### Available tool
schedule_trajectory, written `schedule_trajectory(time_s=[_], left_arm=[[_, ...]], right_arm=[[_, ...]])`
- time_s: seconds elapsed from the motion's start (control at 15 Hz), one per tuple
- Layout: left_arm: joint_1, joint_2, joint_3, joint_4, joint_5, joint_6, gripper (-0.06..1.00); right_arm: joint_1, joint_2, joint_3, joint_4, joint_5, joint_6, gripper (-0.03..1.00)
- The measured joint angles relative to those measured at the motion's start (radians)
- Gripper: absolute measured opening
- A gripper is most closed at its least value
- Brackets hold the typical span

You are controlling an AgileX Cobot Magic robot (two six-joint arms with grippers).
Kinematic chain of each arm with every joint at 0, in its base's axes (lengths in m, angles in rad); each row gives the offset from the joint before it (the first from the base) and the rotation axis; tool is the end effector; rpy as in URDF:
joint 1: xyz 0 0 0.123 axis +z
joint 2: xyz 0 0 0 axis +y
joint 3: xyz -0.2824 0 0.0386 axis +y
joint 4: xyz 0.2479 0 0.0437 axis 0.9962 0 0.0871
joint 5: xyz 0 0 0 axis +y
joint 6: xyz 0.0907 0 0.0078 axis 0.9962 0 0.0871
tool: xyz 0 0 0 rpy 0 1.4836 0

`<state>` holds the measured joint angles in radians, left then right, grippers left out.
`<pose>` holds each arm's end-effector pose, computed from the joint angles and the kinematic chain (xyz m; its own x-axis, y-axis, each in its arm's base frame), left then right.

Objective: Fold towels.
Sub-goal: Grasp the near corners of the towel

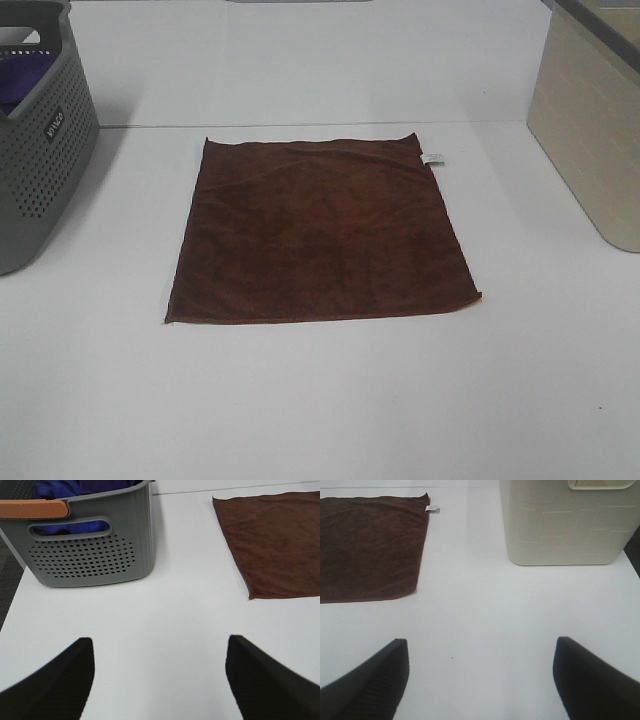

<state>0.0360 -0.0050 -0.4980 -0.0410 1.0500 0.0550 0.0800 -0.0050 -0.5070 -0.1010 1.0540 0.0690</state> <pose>-0.0049 -0.0034 0.2775 -0.4430 0.0186 -0.8963 0.0112 0.9998 0.0152 -0.0057 -0.0085 0.2800 -0.4359 -0.0160 -0.8999 0.0072 0.9997 -0.0213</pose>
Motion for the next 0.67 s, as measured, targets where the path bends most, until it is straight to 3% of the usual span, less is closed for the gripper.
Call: schedule_trajectory(time_s=[0.67], left_arm=[[0.0, 0.0, 0.0, 0.0, 0.0, 0.0, 0.69]], right_arm=[[0.0, 0.0, 0.0, 0.0, 0.0, 0.0, 0.77]])
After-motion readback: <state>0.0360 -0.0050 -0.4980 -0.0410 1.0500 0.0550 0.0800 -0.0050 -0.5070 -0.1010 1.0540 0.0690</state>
